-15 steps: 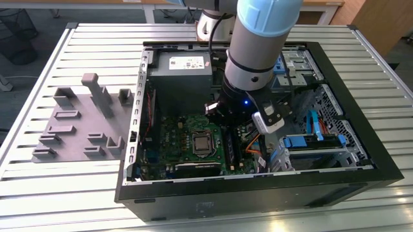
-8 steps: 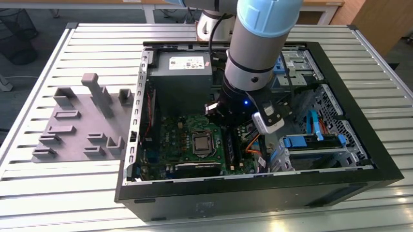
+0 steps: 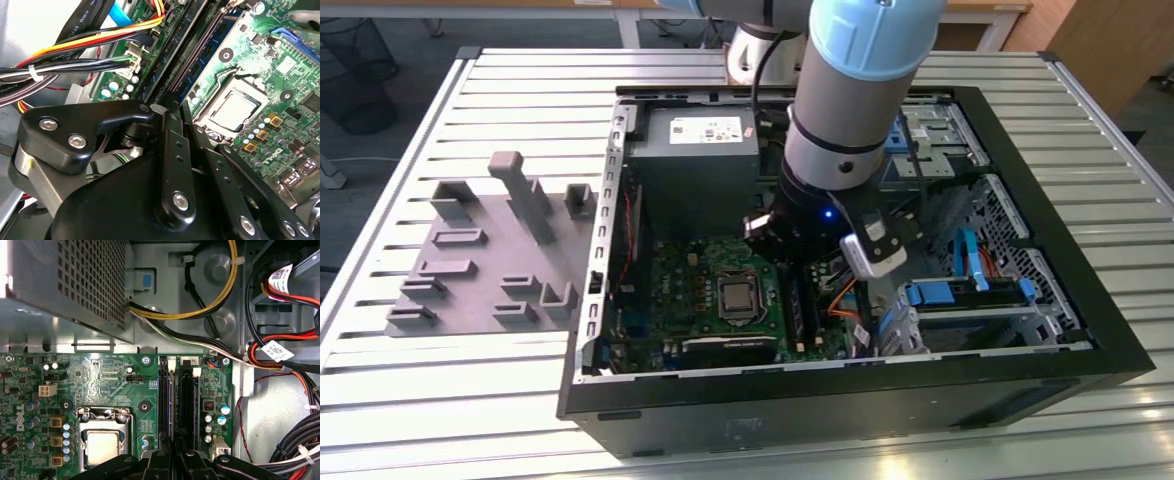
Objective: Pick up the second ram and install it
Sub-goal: 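Insert the second ram into the second slot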
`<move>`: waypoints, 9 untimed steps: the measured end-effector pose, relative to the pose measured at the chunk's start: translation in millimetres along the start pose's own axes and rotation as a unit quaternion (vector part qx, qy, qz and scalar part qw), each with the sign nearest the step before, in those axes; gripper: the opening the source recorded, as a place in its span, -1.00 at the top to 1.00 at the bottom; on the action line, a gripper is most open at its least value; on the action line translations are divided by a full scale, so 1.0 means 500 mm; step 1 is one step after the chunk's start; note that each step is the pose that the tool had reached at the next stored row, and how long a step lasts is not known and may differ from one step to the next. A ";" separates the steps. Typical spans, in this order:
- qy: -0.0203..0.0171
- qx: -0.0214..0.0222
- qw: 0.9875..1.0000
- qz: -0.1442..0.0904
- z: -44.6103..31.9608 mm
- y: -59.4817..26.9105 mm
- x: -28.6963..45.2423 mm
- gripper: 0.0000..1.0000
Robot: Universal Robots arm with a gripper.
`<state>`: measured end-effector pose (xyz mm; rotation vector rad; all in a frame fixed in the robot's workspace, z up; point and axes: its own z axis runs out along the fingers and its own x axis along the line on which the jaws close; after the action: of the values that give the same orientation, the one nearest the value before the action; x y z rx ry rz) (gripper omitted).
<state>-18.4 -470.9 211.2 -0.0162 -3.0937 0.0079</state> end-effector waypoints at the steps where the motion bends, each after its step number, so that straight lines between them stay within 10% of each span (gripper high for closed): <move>1: 0.000 0.000 1.000 0.000 0.000 0.000 0.000 0.72; 9: 0.000 0.000 1.000 0.000 -0.007 0.000 0.000 0.72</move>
<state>-18.4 -470.9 214.9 -0.0163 -3.0938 0.0075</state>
